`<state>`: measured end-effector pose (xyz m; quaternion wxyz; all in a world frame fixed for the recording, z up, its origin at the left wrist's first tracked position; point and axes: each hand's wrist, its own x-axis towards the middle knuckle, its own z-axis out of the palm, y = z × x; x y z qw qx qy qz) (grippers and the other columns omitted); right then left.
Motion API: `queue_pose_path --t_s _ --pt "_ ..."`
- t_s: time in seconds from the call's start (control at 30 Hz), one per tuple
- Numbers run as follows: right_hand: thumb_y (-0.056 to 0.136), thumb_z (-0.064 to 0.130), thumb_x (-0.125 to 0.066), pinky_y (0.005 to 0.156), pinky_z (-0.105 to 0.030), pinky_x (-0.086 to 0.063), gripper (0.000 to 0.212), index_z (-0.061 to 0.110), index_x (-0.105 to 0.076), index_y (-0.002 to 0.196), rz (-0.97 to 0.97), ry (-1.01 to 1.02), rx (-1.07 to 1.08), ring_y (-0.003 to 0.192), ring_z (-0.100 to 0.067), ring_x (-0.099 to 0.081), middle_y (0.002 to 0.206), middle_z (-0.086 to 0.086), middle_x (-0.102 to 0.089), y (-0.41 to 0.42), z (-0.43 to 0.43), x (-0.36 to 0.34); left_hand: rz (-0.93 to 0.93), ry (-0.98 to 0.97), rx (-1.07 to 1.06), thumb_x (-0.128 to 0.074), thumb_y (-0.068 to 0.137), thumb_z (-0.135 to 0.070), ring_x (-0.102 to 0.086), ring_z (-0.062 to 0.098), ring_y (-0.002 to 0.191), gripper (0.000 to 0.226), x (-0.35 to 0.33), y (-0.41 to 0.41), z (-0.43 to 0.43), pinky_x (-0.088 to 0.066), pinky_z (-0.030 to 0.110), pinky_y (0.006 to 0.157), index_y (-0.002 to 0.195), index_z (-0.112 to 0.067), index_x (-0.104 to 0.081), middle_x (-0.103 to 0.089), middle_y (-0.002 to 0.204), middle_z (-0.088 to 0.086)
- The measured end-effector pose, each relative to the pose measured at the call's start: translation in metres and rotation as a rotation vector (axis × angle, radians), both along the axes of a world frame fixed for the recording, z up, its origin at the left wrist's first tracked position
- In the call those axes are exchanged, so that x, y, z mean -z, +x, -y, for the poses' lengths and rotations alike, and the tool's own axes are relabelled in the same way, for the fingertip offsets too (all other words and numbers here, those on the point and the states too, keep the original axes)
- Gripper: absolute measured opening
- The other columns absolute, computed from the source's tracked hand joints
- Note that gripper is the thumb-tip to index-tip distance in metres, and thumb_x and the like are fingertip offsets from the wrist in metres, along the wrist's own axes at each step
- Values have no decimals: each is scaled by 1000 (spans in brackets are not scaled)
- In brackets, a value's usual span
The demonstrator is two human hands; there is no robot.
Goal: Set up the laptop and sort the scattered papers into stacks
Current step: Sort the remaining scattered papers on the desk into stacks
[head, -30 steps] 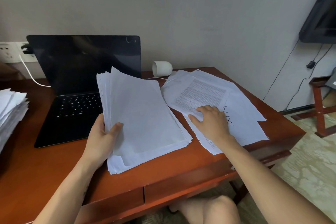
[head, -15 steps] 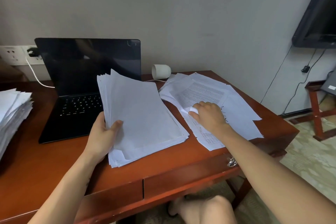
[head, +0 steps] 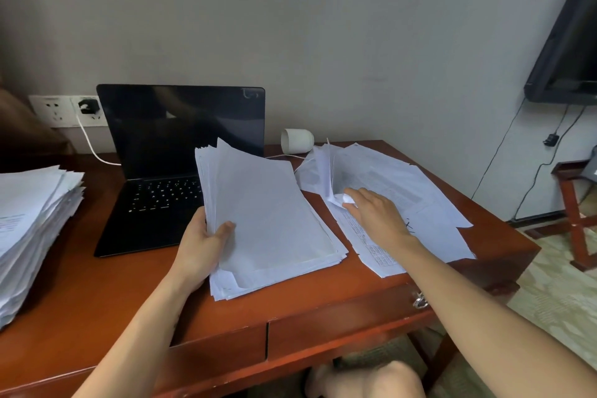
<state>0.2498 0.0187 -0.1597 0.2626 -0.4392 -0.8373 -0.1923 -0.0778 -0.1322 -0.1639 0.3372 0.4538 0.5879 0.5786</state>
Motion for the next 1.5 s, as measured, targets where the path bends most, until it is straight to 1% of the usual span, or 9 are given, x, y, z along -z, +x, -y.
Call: queue_pose_path --t_s 0.23,0.47,0.63,0.77,0.93,1.03,1.2,1.27,1.5 --pt "91 17 -74 60 -23 -37 30 11 -67 119 -65 117 -245 69 -21 -60 85 -2 -63 -35 42 -12 26 -24 55 -65 102 -16 -72 21 107 32 -1 -1 0 -61 40 88 132 -21 -55 -71 122 0" --pt "100 33 -54 64 -33 -52 28 16 -65 120 -15 22 -433 76 -19 -60 87 2 -62 -47 71 9 22 -49 85 -64 102 -16 -75 25 103 27 -4 -2 1 -61 48 92 128 -19 -59 -74 118 4" --pt "102 33 -54 75 -27 -49 29 19 -60 127 94 9 -515 83 -14 -59 96 5 -63 -38 89 14 94 -59 149 -56 107 -18 -76 30 102 20 -11 -5 6 -60 50 93 125 -14 -63 -77 114 10" --pt "104 35 -52 80 -26 -50 30 21 -63 129 86 -19 -552 87 -13 -62 102 7 -66 -29 96 15 165 -112 183 -47 111 -27 -74 31 107 30 -14 -11 3 -56 54 101 131 -10 -63 -75 121 14" --pt "104 36 -52 87 -27 -51 32 27 -65 131 56 -135 -569 98 -11 -63 115 10 -66 -26 103 14 145 -166 227 -24 110 -55 -75 22 108 57 -28 -7 7 -57 39 94 126 -23 -68 -78 116 3" --pt "101 29 -57 90 -27 -50 31 31 -66 131 56 -196 -557 104 -8 -61 118 13 -65 -26 107 12 196 -200 280 -20 106 -65 -72 22 115 64 -31 -11 3 -55 42 100 134 -29 -64 -75 125 1" --pt "104 36 -50 101 -27 -44 33 34 -62 134 51 -250 -504 119 -3 -52 128 16 -59 -24 118 19 57 -311 367 -63 102 -36 -74 27 111 35 -36 -13 -6 -55 52 104 133 -19 -63 -74 126 9" --pt "105 42 -46 105 -26 -40 36 32 -61 135 48 -286 -488 124 -2 -49 131 17 -57 -23 120 19 -23 -332 330 -74 95 -18 -73 25 111 42 -31 -14 -7 -57 52 101 134 -20 -59 -74 125 6" --pt "105 45 -43 112 -24 -35 37 28 -64 129 -375 -563 -334 129 0 -45 130 21 -52 -26 115 9 -106 -198 147 -71 98 -13 -67 20 114 49 -24 2 5 -55 49 103 138 -28 -49 -67 125 -4"
